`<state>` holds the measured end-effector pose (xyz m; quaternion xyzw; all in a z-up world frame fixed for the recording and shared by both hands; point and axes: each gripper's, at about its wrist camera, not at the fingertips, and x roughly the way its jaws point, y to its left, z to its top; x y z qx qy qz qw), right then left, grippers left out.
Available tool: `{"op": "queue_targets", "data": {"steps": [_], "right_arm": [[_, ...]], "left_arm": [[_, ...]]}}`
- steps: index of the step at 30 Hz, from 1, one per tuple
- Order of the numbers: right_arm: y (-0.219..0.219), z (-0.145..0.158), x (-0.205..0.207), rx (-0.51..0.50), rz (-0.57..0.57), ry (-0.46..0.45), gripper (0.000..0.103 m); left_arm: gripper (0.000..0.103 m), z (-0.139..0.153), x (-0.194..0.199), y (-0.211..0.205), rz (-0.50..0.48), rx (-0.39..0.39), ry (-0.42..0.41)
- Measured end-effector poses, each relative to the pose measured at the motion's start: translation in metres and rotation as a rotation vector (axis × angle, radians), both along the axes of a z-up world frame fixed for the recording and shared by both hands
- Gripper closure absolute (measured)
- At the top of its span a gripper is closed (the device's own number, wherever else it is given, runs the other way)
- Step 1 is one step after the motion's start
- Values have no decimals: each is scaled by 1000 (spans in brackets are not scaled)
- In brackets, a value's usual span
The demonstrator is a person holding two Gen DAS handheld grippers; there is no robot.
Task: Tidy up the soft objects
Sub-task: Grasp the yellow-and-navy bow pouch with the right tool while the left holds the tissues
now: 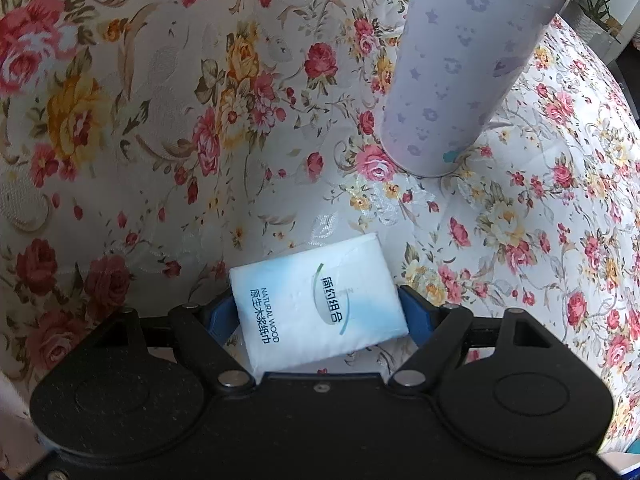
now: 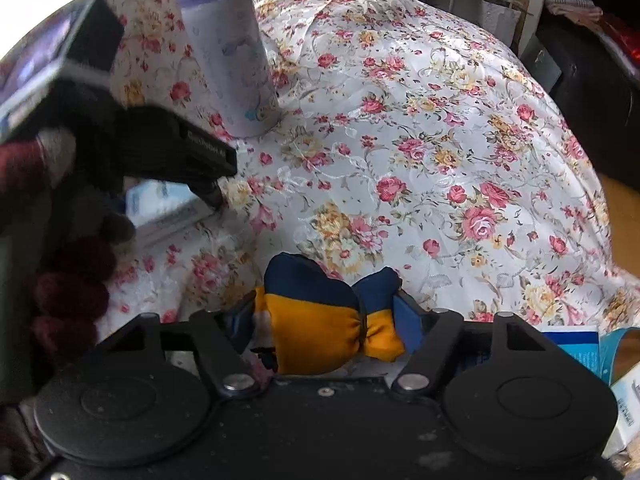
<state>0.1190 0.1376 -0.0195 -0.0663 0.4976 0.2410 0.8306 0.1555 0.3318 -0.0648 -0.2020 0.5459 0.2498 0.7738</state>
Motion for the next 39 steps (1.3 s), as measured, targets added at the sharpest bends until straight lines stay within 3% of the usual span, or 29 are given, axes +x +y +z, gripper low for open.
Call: {"op": "queue_targets", "data": {"steps": [5,8,12,13,14,20,31,39], "right_arm": [[-3,19,-3,56,-10,-22,56],[-1,25,-4,49,10,-34,54],[0,20,-6,3,7,-53,26],[0,17,-5,-3,10,-45,12],[1,14,-5,-8,13,-38,5],[9,3,-9,-46,51,-33,3],[25,-22,-7,-108,83,0,5],[23,-20,-2,-87,73,-3,28]], "left_arm": [[27,3,-6,-1,3,-8,-8],[27,4,-9,-1,11,-15,-5],[27,8,-16,0,16,-24,-11],[27,9,-17,0,20,-24,-14],[27,11,-18,1,23,-25,-16],[27,13,-22,5,32,-37,-27],[27,6,-15,11,28,-59,-29],[27,4,-10,7,16,-47,-27]]}}
